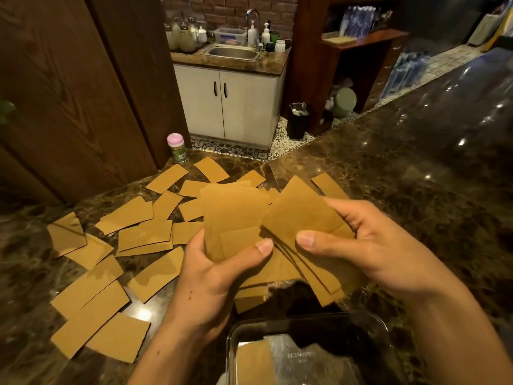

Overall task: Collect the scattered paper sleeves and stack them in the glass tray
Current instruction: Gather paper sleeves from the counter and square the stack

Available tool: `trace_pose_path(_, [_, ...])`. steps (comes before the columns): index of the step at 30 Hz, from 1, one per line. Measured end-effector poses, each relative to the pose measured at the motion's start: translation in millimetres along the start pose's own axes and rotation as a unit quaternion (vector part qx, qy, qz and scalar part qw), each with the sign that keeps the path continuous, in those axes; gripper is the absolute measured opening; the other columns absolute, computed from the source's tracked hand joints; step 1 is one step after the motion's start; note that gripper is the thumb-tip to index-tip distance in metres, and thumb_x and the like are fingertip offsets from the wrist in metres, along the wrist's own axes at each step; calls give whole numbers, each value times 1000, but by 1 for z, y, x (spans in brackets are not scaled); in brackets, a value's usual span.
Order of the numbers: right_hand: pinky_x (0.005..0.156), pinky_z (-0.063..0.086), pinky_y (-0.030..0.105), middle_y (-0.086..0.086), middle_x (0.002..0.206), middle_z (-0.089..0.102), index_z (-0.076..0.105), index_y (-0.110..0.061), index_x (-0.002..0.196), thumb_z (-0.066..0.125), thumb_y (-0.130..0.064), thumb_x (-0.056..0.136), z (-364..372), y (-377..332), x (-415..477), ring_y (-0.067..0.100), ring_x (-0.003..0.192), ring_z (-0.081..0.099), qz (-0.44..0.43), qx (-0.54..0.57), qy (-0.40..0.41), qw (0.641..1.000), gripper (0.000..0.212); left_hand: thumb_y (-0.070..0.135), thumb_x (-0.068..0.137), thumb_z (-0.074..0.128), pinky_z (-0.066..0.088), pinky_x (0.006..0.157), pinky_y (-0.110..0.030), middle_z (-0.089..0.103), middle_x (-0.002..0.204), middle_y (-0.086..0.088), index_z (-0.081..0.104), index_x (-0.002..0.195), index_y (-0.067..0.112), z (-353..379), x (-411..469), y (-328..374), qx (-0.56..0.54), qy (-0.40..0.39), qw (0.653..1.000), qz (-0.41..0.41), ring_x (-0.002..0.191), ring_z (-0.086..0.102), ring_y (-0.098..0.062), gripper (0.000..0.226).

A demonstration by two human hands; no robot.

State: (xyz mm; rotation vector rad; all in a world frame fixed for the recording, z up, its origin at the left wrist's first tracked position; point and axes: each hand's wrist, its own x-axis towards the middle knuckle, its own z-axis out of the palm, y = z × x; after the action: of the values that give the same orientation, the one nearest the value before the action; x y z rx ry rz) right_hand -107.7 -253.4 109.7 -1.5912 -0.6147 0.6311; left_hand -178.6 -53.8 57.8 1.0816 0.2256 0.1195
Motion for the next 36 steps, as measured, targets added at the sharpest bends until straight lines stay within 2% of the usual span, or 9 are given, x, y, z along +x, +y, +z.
trace_pose_path(5, [65,63,32,19,93,76,73,-5,100,65,-17,90,6,10,3,23,79,75,-46,42,142,988,17,-1,68,78,62,58,-33,78,86,-12,76,85,20,5,-2,1,-32,-11,999,0,68,75,-27,28])
trace_pose_path(10, [66,63,31,10,94,79,74,-13,101,64,-14,90,12,11,-1,23,81,78,21,78,35,996,15,8,65,82,64,62,-40,78,90,-11,76,84,30,6,-2,8,21,-13,1000,16,75,76,-30,30])
trace_pose_path(16, [65,64,40,17,98,79,68,-11,115,62,-18,93,21,22,3,29,77,78,1,117,164,979,23,8,86,68,63,63,-37,76,102,-20,62,117,12,6,-9,10,-69,-33,995,-61,82,76,-35,32])
trace_pose_path(21, [70,65,37,17,107,79,70,-9,119,70,-22,87,28,30,1,26,87,78,15,296,210,932,35,-1,79,73,63,62,-39,77,99,-18,57,120,9,9,-7,12,-55,1,998,-27,82,76,-37,45])
trace_pose_path(24, [66,63,29,12,99,79,72,-9,116,72,-24,83,26,31,0,18,81,77,17,337,228,913,36,3,73,73,62,62,-36,77,100,-17,59,118,12,8,-4,12,-62,26,998,-9,82,76,-36,48])
trace_pose_path(28, [81,64,39,22,118,75,73,-6,119,90,-31,73,30,34,0,31,102,76,29,335,157,929,55,3,67,72,61,64,-27,80,91,-7,65,108,12,13,-2,8,-24,28,999,10,82,77,-23,42])
trace_pose_path(31, [89,63,43,23,120,74,73,-5,119,77,-21,82,34,35,2,34,106,74,43,302,155,940,40,6,66,76,61,69,-29,79,96,-9,67,106,13,16,1,2,9,37,999,18,88,77,-25,42])
trace_pose_path(34, [80,65,40,19,111,78,78,-12,109,72,-16,89,35,31,3,32,98,76,4,247,170,954,21,18,69,77,61,69,-28,79,97,-6,65,110,14,14,2,1,21,38,999,-2,89,76,-22,43])
trace_pose_path(36, [69,64,32,12,98,80,82,-20,99,70,-12,84,32,26,2,24,86,78,-52,212,190,957,20,32,74,72,63,66,-32,79,95,-12,64,111,13,12,2,2,12,27,998,-53,84,76,-22,42])
